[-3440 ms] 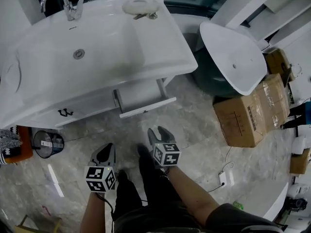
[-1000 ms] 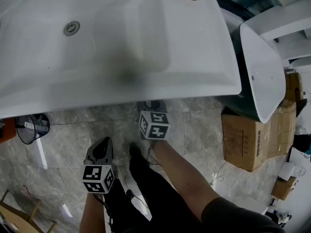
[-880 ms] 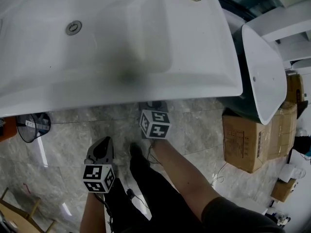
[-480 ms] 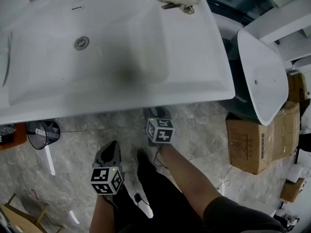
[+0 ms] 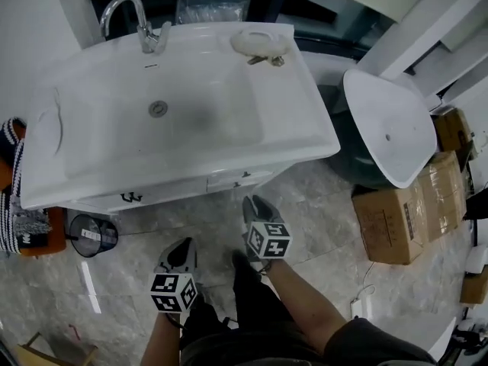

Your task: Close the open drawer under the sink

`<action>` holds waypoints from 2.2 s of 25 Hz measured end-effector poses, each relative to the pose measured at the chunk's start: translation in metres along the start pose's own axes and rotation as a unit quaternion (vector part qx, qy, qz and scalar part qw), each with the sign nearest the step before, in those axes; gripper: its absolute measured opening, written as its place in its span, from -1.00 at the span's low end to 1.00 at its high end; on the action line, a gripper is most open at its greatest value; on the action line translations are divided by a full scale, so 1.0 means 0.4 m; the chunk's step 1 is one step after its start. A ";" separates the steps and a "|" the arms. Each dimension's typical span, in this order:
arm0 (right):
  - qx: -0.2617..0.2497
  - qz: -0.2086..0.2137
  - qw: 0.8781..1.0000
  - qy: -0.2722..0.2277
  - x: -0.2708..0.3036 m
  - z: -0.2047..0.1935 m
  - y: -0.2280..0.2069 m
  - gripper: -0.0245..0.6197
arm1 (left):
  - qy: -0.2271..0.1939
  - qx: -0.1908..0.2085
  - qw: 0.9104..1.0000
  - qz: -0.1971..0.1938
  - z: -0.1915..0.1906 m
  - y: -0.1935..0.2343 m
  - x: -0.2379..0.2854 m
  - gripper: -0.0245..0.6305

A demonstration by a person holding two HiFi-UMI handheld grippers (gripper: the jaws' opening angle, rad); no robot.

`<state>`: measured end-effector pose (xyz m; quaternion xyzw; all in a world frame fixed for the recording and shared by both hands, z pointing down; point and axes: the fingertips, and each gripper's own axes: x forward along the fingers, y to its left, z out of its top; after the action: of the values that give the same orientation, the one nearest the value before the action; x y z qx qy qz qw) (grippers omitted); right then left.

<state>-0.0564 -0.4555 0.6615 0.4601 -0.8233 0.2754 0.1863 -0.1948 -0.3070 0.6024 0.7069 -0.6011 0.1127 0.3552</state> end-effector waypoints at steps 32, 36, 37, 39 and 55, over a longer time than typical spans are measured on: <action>0.052 0.012 0.996 -0.074 -0.919 -0.300 0.272 -0.81 | -0.039 0.100 0.989 -0.097 -0.266 -0.344 -0.636 -0.88; 0.044 0.023 0.995 -0.085 -1.044 -0.353 0.275 -0.81 | -0.060 0.102 0.989 -0.093 -0.322 -0.416 -0.719 -0.88; 0.042 0.025 0.995 -0.088 -1.075 -0.362 0.276 -0.81 | -0.065 0.103 0.988 -0.093 -0.334 -0.434 -0.741 -0.88; 0.040 0.030 0.994 -0.096 -1.139 -0.381 0.279 -0.81 | -0.074 0.106 0.987 -0.093 -0.361 -0.471 -0.787 -0.88; -0.030 0.069 0.989 -0.127 -1.423 -0.453 0.369 -0.83 | -0.116 0.146 0.978 -0.095 -0.457 -0.631 -1.041 -0.88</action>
<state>0.1152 0.0934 0.4421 0.4273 -0.8780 0.2025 0.0744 -0.0159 0.1363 0.3978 0.8132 -0.5456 0.0817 0.1852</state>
